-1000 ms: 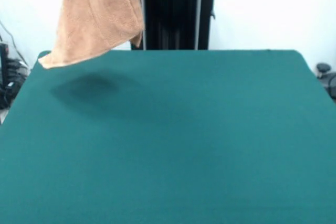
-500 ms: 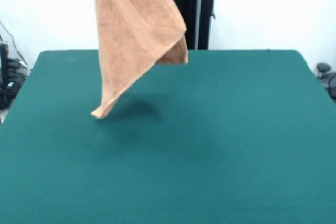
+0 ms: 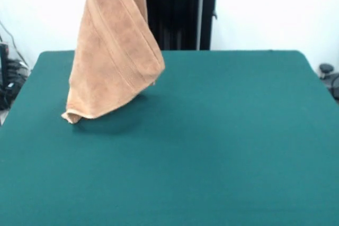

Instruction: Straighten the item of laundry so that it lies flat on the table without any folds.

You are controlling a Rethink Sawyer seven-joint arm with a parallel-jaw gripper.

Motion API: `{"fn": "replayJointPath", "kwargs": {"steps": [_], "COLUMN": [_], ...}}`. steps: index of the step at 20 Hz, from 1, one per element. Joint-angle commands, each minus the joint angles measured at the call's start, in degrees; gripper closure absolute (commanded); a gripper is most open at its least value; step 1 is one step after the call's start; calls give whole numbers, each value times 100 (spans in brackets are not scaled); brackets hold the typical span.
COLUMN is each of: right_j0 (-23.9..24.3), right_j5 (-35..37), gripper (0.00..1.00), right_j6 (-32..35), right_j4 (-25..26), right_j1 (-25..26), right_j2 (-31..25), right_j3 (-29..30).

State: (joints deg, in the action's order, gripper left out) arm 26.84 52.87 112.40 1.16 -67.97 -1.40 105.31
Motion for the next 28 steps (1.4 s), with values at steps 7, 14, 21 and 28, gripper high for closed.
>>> {"fn": "replayJointPath", "kwargs": {"steps": [7,14,21,28], "right_j0": [-351,-673,-1147,-1793], "right_j5": [-1155,-897,-1403,-1847], "gripper": [100,100,100,100], "right_j6": [-243,293,927,1615], "right_j4": [80,-169,-248,-312], "right_j1": [731,665,1043,1353], "right_j2": [-768,-720,-587,-214], "right_j3": [1141,1045,919,783]}}
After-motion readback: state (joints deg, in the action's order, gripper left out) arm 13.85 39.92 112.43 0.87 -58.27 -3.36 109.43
